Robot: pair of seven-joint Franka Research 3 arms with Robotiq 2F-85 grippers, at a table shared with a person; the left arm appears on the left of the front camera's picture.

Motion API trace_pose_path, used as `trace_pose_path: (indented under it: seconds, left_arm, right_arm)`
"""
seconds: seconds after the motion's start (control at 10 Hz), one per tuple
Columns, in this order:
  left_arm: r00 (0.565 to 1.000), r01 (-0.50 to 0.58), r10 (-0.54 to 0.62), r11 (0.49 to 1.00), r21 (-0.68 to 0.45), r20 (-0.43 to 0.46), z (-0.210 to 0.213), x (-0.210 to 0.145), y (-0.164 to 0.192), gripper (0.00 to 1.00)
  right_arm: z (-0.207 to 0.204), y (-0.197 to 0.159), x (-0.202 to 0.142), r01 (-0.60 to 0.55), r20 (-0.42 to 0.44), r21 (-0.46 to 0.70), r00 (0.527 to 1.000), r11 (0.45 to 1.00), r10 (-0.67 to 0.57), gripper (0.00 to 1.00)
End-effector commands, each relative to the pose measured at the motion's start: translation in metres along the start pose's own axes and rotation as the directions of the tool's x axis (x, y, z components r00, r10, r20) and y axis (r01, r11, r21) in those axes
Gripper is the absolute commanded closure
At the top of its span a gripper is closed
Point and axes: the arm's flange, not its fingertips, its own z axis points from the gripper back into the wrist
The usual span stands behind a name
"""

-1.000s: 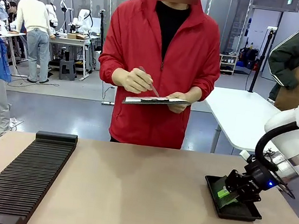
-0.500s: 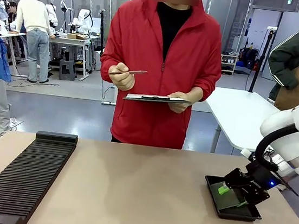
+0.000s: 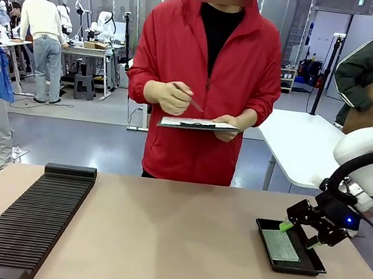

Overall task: Inspect the PCB.
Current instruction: Place the Blank PCB in the ESD tray.

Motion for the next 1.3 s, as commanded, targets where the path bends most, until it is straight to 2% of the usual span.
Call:
trace_pose_path:
  seconds: [0.0, 0.1, 1.2]
  left_arm:
    - [1.000, 0.001, -0.001, 1.000, 0.008, -0.007, -0.0007, -0.0024, -0.0034, 0.00]
    - [1.000, 0.001, -0.001, 1.000, 0.008, -0.007, -0.0007, -0.0024, -0.0034, 0.00]
    - [1.000, 0.001, -0.001, 1.000, 0.008, -0.007, -0.0007, -0.0024, -0.0034, 0.00]
  right_arm:
    - [-0.0021, 0.0047, -0.0039, 0.033, 0.003, -0.020, 0.999, 0.999, -0.033, 0.00]
    - [0.0000, 0.0000, 0.0000, 0.000, 0.000, 0.000, 1.000, 1.000, 0.000, 0.00]
    - [0.0000, 0.0000, 0.0000, 0.000, 0.000, 0.000, 1.000, 1.000, 0.000, 0.00]
